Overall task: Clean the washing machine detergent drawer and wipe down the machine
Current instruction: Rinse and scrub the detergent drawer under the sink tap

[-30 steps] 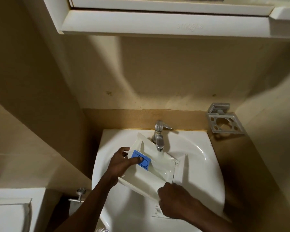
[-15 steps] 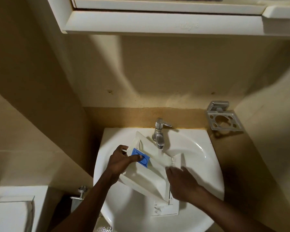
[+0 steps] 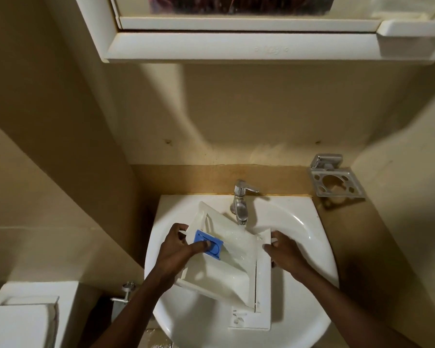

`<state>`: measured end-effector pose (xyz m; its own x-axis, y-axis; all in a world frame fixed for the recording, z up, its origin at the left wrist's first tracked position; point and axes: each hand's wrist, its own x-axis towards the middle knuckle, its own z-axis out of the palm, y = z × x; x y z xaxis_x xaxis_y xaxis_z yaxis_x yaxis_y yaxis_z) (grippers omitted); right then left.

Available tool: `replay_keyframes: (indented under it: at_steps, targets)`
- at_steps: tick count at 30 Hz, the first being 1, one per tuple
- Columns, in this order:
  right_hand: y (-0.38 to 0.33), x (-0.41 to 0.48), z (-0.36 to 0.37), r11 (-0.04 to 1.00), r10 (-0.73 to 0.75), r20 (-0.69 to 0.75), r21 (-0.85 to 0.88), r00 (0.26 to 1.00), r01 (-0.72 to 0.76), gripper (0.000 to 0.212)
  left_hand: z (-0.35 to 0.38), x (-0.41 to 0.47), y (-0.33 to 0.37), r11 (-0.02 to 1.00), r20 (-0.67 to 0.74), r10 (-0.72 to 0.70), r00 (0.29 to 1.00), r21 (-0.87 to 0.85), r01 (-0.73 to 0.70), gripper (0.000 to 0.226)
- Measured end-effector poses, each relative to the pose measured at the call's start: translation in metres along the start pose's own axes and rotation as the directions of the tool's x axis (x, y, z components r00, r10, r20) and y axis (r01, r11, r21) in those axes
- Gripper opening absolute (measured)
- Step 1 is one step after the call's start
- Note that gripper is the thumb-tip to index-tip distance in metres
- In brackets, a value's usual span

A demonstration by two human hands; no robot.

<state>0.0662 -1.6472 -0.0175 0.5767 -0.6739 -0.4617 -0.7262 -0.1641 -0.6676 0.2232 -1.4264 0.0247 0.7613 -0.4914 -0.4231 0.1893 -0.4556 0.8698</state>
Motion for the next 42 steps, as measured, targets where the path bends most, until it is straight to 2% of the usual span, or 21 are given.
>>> replay_keyframes:
  at_steps: [2, 5, 9, 13, 17, 20, 23, 26, 28, 31, 33, 34, 36, 38, 40, 42]
  targets:
    - [-0.005, 0.001, 0.003, 0.999, -0.04, -0.048, -0.02, 0.998, 0.039, 0.015, -0.006, -0.003, -0.001, 1.0, -0.003, -0.005, 1.0, -0.017, 0.005, 0.071]
    - [-0.012, -0.001, 0.007, 0.996, -0.086, -0.118, -0.028, 0.989, 0.083, 0.006, -0.012, -0.004, -0.005, 0.998, -0.015, -0.012, 1.0, -0.062, 0.011, 0.062]
    - [-0.016, -0.006, 0.006, 0.989, -0.147, -0.131, -0.023, 0.98, 0.145, 0.007, -0.016, -0.005, -0.008, 0.996, -0.013, -0.026, 1.0, -0.087, 0.024, 0.044]
    - [-0.019, -0.001, 0.005, 0.982, -0.186, -0.141, -0.046, 0.972, 0.182, 0.007, -0.021, -0.009, -0.007, 0.994, 0.021, -0.051, 0.998, -0.101, 0.052, 0.043]
    - [-0.027, 0.0, 0.009, 0.991, -0.13, -0.041, 0.01, 0.991, 0.131, 0.005, -0.032, -0.012, -0.006, 0.993, 0.0, -0.06, 0.998, -0.099, 0.059, 0.05]
    - [-0.029, 0.002, 0.017, 0.99, -0.06, 0.079, 0.128, 0.995, 0.049, 0.016, -0.039, -0.015, 0.0, 0.998, -0.028, -0.044, 0.999, -0.035, 0.043, 0.067]
    - [-0.026, 0.012, 0.02, 0.94, 0.018, 0.267, 0.324, 0.964, -0.108, 0.025, -0.04, -0.019, 0.007, 0.997, -0.086, 0.021, 0.996, 0.071, -0.015, 0.074]
    - [-0.027, 0.023, 0.015, 0.902, 0.069, 0.379, 0.372, 0.923, -0.221, 0.025, -0.035, -0.021, 0.012, 0.986, -0.119, 0.056, 0.991, 0.16, -0.037, 0.07]
    - [-0.032, 0.026, 0.015, 0.912, 0.095, 0.39, 0.334, 0.916, -0.237, 0.019, -0.03, -0.021, 0.016, 0.981, -0.148, 0.051, 0.988, 0.192, -0.022, 0.061]
    - [-0.034, 0.029, 0.021, 0.986, 0.09, 0.351, 0.101, 0.932, -0.133, 0.014, -0.019, -0.018, 0.02, 0.977, -0.2, 0.047, 0.979, 0.213, -0.004, 0.056]
    - [-0.035, 0.023, 0.025, 0.996, 0.07, 0.299, -0.081, 0.952, -0.048, 0.025, -0.014, -0.015, 0.023, 0.973, -0.208, 0.053, 0.977, 0.231, -0.004, 0.055]
    - [-0.034, 0.019, 0.026, 0.99, 0.044, 0.297, -0.139, 0.954, -0.003, 0.038, -0.013, -0.014, 0.023, 0.974, -0.207, 0.046, 0.977, 0.225, 0.002, 0.056]
    - [-0.029, 0.01, 0.027, 0.945, -0.012, 0.338, -0.305, 0.941, 0.122, 0.089, -0.014, -0.011, 0.021, 0.978, -0.213, 0.033, 0.977, 0.209, 0.013, 0.059]
    - [-0.022, -0.001, 0.026, 0.912, -0.051, 0.414, -0.352, 0.909, 0.212, 0.129, -0.016, -0.009, 0.019, 0.98, -0.217, 0.024, 0.976, 0.198, 0.02, 0.053]
    - [-0.012, 0.0, 0.023, 0.91, -0.088, 0.493, -0.314, 0.865, 0.271, 0.147, -0.017, -0.007, 0.017, 0.982, -0.213, 0.02, 0.977, 0.187, 0.021, 0.049]
    - [-0.004, 0.008, 0.02, 0.912, -0.081, 0.493, -0.313, 0.866, 0.264, 0.148, -0.016, -0.005, 0.015, 0.983, -0.183, 0.017, 0.983, 0.181, 0.017, 0.05]
